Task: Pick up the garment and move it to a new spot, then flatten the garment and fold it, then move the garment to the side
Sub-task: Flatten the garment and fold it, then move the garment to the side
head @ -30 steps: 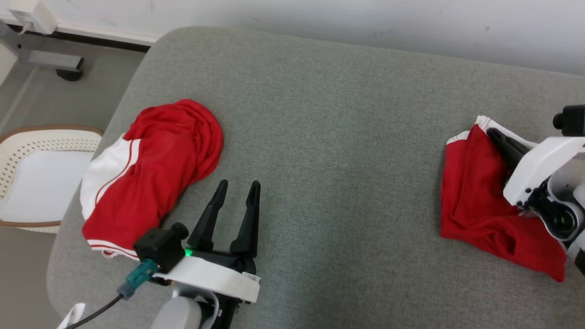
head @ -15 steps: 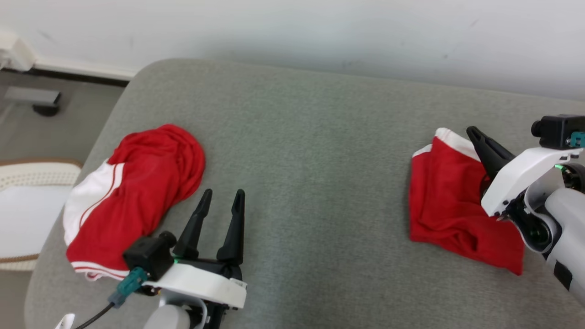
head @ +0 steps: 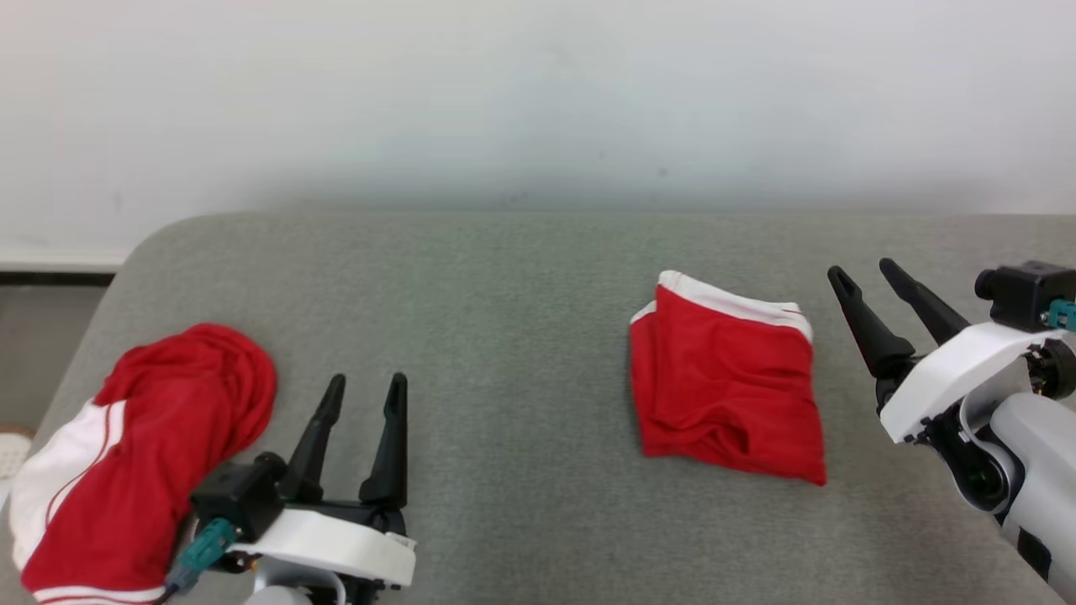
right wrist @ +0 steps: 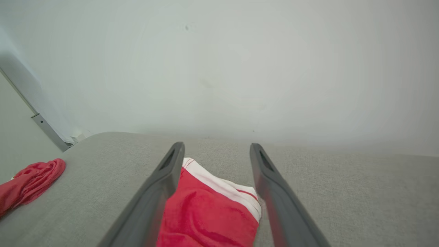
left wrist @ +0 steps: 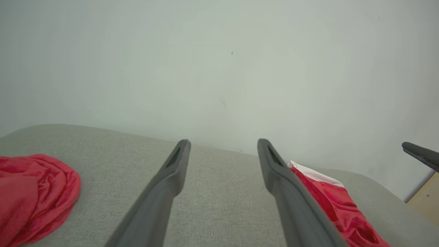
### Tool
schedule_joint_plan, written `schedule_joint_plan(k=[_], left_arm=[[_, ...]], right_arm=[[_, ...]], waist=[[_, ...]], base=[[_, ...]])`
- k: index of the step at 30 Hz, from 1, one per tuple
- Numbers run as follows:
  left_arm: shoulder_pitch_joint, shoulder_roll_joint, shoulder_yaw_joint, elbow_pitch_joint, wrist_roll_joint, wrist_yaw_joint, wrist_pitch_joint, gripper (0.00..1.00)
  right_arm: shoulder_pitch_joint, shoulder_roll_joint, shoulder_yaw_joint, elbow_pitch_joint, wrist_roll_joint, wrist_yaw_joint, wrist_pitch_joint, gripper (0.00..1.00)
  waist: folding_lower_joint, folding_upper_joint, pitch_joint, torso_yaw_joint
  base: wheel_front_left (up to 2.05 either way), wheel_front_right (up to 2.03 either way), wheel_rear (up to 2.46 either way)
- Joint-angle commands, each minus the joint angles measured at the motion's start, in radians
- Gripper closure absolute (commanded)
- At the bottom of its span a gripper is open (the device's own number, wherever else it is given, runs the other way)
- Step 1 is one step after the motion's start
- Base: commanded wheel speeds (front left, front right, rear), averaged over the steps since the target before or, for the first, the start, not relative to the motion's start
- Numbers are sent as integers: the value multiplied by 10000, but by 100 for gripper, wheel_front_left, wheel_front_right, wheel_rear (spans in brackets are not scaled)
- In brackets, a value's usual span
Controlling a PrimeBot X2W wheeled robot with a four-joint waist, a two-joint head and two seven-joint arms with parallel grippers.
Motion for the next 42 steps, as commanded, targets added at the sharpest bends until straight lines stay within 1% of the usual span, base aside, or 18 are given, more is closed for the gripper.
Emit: schedule_joint_plan(k=[1, 4, 7, 12, 14, 17, 22, 26, 30, 35, 42], left_arm=[[145, 36, 41, -1, 99, -38, -2, 0], [206, 41, 272, -51, 217, -79, -2, 0], [237, 38, 506, -157, 301, -103, -2, 0], [301, 38, 842, -331, 498, -153, 0, 0], [305, 39, 989, -388, 591, -159, 0, 0], [378, 35, 1197, -524, 715, -168, -2, 0], [660, 36, 1419, -819, 856, -174, 0, 0], [854, 39, 1461, -816, 747, -90, -2, 0], [949, 38, 1397, -891, 688, -20, -2, 0], [801, 36, 1224, -869, 637, 4, -1, 0], [572, 38, 989, -939, 661, -43, -1, 0]], right_arm=[[160, -59, -42, -22, -141, 4, -44, 0], [399, -198, -514, -257, -471, 4, -116, 0], [934, -344, -1842, -679, -1169, 4, -108, 0], [2412, -183, -4253, -1606, -2616, 4, -112, 0], [3131, 8, -5189, -1987, -3262, 4, -111, 0], [4166, 466, -6407, -2695, -4284, 4, -112, 0], [5680, 1317, -7871, -3880, -5740, 4, -113, 0], [6548, 1954, -8507, -4488, -6379, 4, -110, 0], [6954, 2436, -8850, -4724, -6633, 4, -103, 0], [6918, 2528, -8848, -4681, -6838, 4, -103, 0], [6455, 2410, -8659, -4207, -6648, 4, -90, 0]], waist=[[1, 0, -254, -332], [1, 0, -323, -649], [1, 0, -300, -920], [1, 0, -207, -1265], [1, 0, -163, -1363], [1, 0, -134, -1476], [1, 0, -158, -1572], [1, 0, -132, -1612], [1, 0, -50, -1581], [1, 0, -28, -1510], [1, 0, 197, -1165]], base=[[0, 0, 0], [0, 0, 0], [0, 0, 0], [0, 0, 0], [0, 0, 0], [0, 0, 0], [0, 0, 0], [0, 0, 0], [0, 0, 0], [0, 0, 0], [0, 0, 0]])
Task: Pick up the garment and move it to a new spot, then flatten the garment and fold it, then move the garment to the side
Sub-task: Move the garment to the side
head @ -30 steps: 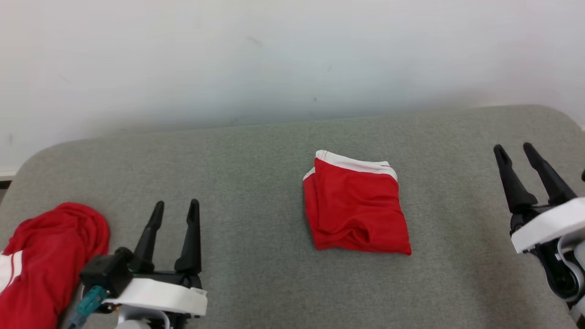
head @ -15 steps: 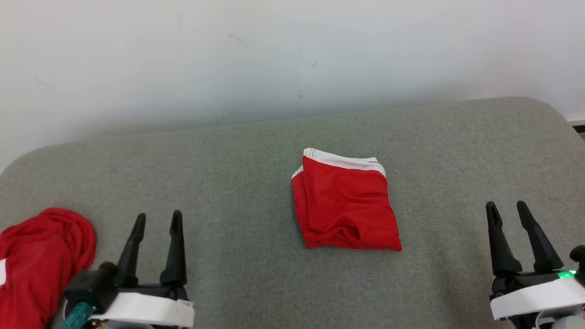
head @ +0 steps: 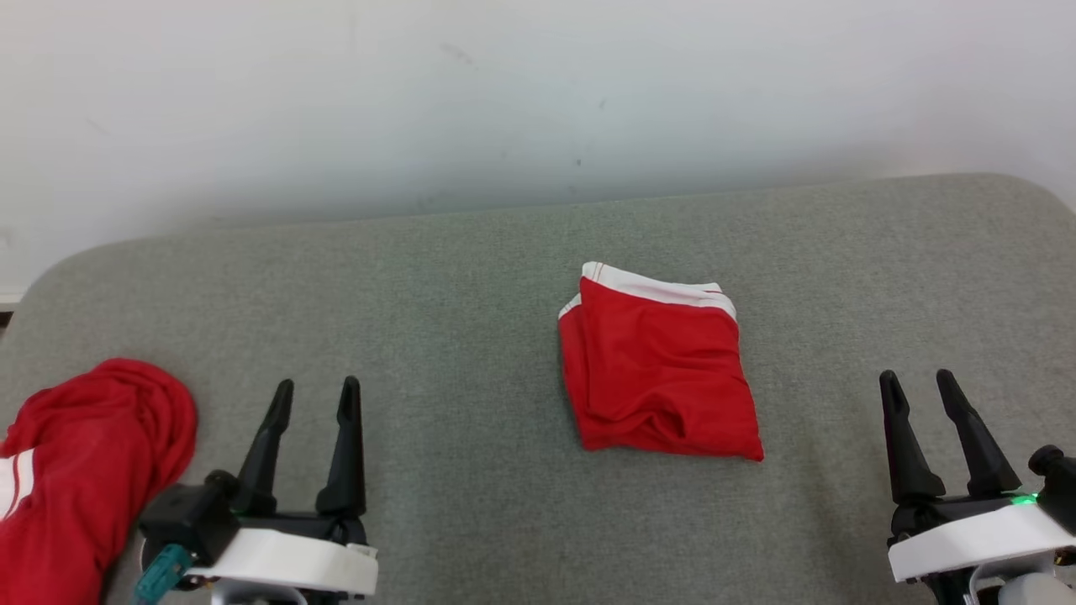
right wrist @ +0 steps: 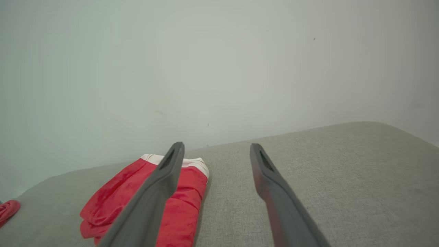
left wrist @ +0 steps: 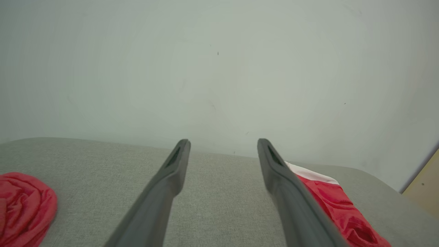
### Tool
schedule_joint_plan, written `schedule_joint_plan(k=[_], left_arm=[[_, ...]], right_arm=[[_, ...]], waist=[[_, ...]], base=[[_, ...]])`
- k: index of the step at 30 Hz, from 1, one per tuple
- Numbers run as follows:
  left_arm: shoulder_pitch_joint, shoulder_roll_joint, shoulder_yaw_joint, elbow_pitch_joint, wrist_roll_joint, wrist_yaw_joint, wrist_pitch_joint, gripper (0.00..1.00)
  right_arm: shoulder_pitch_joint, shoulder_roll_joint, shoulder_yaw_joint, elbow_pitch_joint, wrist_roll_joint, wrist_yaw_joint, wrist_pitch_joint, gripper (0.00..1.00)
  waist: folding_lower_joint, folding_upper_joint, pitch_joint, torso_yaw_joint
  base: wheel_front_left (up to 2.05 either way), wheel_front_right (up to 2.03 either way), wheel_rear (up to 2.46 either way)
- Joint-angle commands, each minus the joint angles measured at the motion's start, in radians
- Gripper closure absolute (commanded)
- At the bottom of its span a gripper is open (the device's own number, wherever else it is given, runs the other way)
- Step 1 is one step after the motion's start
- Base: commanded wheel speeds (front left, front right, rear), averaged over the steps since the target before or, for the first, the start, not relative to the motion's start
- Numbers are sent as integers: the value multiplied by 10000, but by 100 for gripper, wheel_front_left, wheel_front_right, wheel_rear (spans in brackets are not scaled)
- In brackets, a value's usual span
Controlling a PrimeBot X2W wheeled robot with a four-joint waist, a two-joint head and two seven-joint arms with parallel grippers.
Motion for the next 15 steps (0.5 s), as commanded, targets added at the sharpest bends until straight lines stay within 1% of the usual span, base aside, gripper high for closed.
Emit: schedule_joint_plan(k=[1, 6, 11, 13, 15], left_arm=[[-108, 36, -52, -64, -17, -19, -3, 0], [-238, 38, -313, -89, -91, -32, -3, 0], [-465, 36, -622, -76, -238, -6, -3, 0], [-563, 38, -728, -64, -289, 21, -3, 0], [-628, 36, -806, -34, -328, 47, -3, 0]], right_arm=[[-309, -88, 90, 251, 76, 4, 59, 0], [-1304, -84, 408, 1172, 392, 4, 562, 0], [-2544, -150, 891, 2628, 1020, 4, 1542, 0], [-3016, -72, 947, 3300, 1491, 4, 1976, 0], [-3388, -170, 1247, 3887, 1788, 4, 2520, 0]], waist=[[1, 0, 150, 211], [1, 0, 478, 674], [1, 0, 813, 1283], [1, 0, 922, 1538], [1, 0, 1010, 1799]], base=[[0, 0, 0], [0, 0, 0], [0, 0, 0], [0, 0, 0], [0, 0, 0]])
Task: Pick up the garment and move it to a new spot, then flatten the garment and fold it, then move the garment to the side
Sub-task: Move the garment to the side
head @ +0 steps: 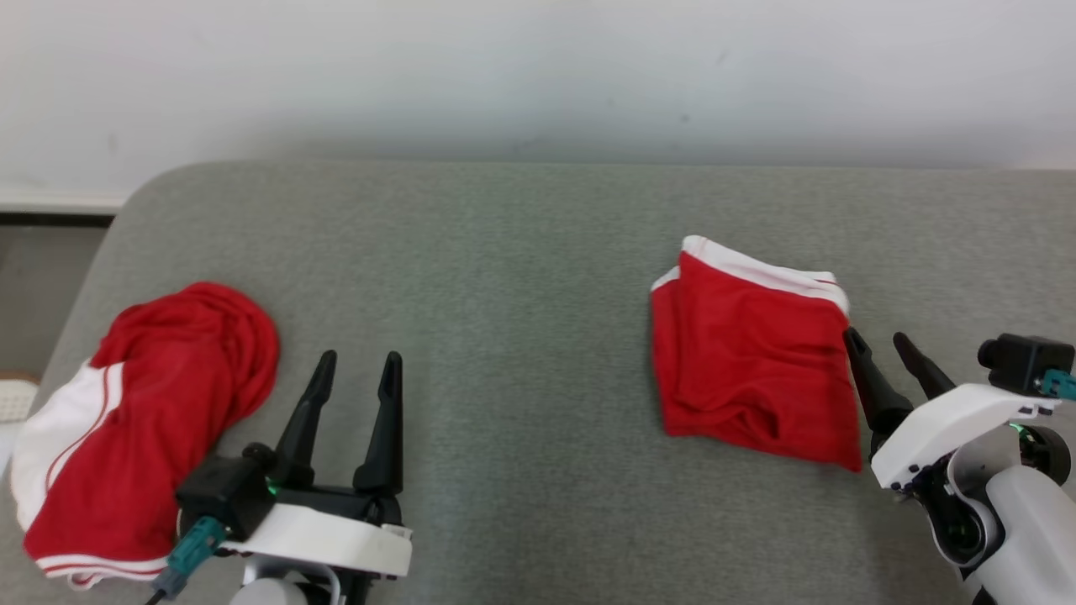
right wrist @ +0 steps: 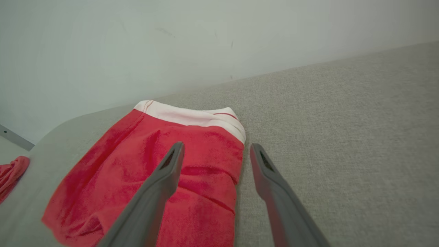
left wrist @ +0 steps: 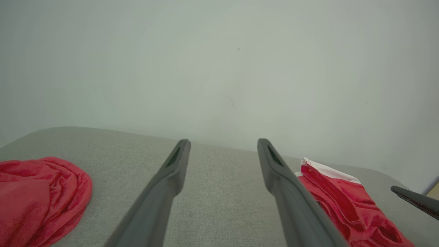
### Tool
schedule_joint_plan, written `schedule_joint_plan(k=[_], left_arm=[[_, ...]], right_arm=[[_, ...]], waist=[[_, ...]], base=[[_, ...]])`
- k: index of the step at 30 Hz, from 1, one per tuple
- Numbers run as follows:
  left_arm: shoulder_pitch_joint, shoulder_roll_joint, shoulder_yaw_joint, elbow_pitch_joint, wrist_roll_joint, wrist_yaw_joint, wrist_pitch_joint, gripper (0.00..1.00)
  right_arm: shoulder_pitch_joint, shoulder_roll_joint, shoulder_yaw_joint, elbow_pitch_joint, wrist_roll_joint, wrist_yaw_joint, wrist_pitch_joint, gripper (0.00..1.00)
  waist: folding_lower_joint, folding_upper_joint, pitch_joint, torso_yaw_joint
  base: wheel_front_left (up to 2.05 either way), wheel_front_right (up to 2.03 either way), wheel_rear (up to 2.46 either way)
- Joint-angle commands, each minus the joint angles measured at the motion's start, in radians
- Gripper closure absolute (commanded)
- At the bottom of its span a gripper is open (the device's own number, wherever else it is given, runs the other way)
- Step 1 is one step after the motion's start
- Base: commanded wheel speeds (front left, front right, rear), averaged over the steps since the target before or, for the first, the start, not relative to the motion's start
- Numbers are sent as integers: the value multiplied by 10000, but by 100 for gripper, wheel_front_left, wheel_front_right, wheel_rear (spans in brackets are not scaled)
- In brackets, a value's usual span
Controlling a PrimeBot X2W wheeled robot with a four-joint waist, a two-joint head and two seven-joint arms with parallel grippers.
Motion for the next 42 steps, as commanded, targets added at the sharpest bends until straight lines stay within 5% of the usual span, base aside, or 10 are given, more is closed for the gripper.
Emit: schedule_joint_plan(k=[1, 11, 12, 13, 15, 23, 42], left_arm=[[-112, 36, -24, 23, -179, 42, -2, 0], [-49, 38, -92, 99, -196, 85, -3, 0], [-29, 35, -88, 99, -192, 90, -3, 0], [-6, 36, -78, 108, -181, 98, -3, 0], [41, 36, -33, 119, -134, 114, -3, 0], [165, 36, -76, 220, 127, -7, -3, 0], [-386, 38, -1810, 779, 485, -260, -3, 0]], right_arm=[[-403, -75, 201, 582, 396, 4, 482, 0], [-1160, 403, 423, 3437, 1402, 4, 3079, 0], [-1171, 466, 458, 3520, 1459, 4, 3170, 7], [-1190, 497, 498, 3575, 1495, 4, 3178, 48], [-1221, 507, 569, 3542, 1563, 4, 2979, 100], [-1557, 234, 793, 3319, 1637, 4, 1745, 100], [-1299, -430, 1940, 2907, 2422, 4, 1016, 100]], waist=[[0, 0, 259, 504], [0, 0, 306, 1082], [0, 0, 290, 1094], [0, 0, 271, 1095], [0, 0, 216, 1053], [0, 0, -175, 350], [0, 0, -462, -3115]], base=[[0, 0, 0], [0, 0, 0], [0, 0, 0], [0, 0, 0], [0, 0, 0], [0, 0, 0], [0, 0, 0]])
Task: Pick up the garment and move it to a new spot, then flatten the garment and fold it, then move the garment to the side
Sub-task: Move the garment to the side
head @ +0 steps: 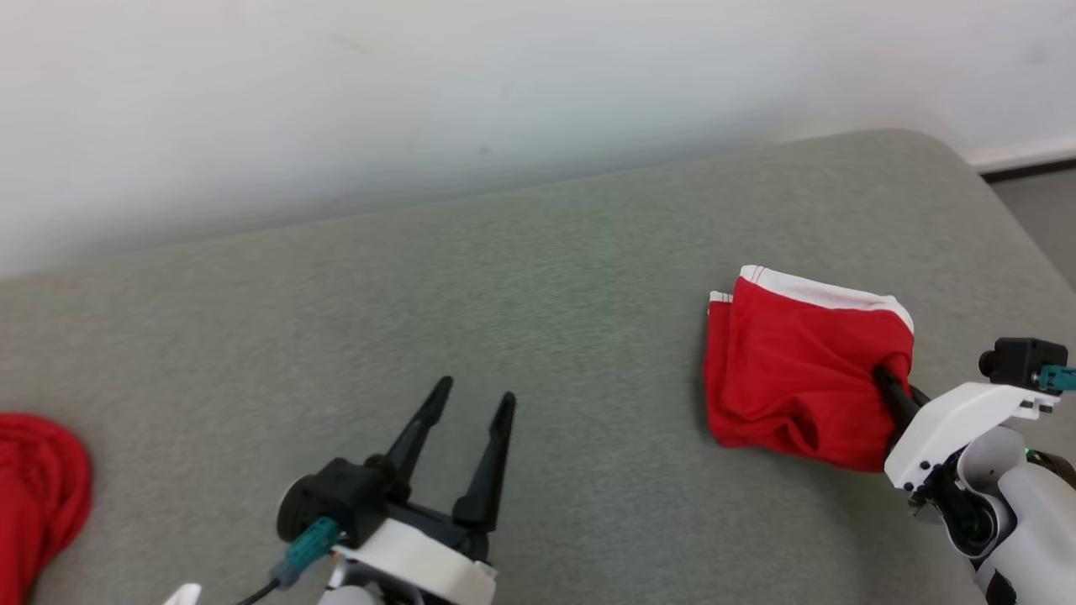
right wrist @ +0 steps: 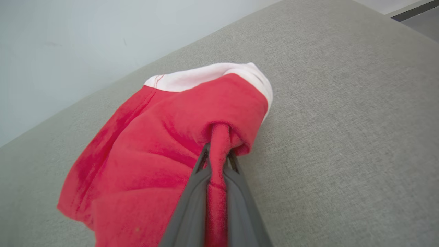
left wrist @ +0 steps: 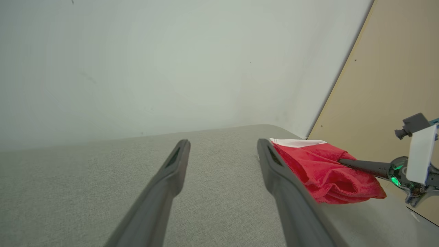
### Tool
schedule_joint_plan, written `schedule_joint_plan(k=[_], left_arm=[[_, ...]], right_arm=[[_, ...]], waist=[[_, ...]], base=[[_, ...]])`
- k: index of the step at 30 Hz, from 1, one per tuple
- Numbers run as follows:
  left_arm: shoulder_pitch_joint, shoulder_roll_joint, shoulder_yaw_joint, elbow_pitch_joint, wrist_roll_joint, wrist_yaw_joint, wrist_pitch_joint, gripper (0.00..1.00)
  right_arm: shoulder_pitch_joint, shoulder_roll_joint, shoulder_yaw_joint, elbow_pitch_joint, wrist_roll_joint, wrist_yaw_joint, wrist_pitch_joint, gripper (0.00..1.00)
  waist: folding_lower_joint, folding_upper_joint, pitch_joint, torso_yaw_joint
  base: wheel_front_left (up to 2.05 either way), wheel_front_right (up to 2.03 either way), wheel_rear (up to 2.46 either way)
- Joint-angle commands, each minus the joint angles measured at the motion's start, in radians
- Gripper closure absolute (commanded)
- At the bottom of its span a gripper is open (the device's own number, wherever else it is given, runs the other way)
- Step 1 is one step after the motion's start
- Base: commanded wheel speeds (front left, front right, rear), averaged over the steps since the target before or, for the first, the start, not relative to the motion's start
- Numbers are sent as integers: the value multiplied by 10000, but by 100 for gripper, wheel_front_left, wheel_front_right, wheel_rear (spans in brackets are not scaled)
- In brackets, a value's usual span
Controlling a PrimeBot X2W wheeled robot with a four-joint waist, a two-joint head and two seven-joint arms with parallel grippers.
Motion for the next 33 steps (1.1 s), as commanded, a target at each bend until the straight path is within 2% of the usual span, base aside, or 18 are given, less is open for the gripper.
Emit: schedule_joint_plan(k=[1, 8, 15, 26, 31, 33], left_arm=[[-158, 41, -201, 73, -1, -17, -3, 0], [-555, 46, -754, 244, -35, -16, -3, 0], [-1056, 100, -974, 311, 156, -13, -3, 0], [-1647, 303, -1019, 273, 239, -15, -1, 0], [-1915, 417, -1073, 178, 353, -15, -3, 0], [-2022, 453, -1086, 133, 372, -15, -1, 0]], right_arm=[[186, -83, 93, -63, 147, 4, -111, 100], [166, -233, 522, -365, 453, 4, -421, 100], [-574, -803, 1310, -590, 94, 4, -652, 100], [-2717, -2989, 3098, -840, -766, -1, -44, 100], [-3558, -4010, 3473, -440, -854, -7, -9, 100], [-3774, -4217, 3500, -185, -831, -7, -124, 100]], waist=[[0, -1, 39, -681], [0, -1, 409, -1258], [0, -1, 1271, -1006], [0, -1, 2890, -22], [0, -1, 3542, 310], [0, -1, 3735, 418]], base=[[0, 0, 0], [0, 0, 0], [0, 0, 0], [0, 0, 0], [0, 0, 0], [0, 0, 0]])
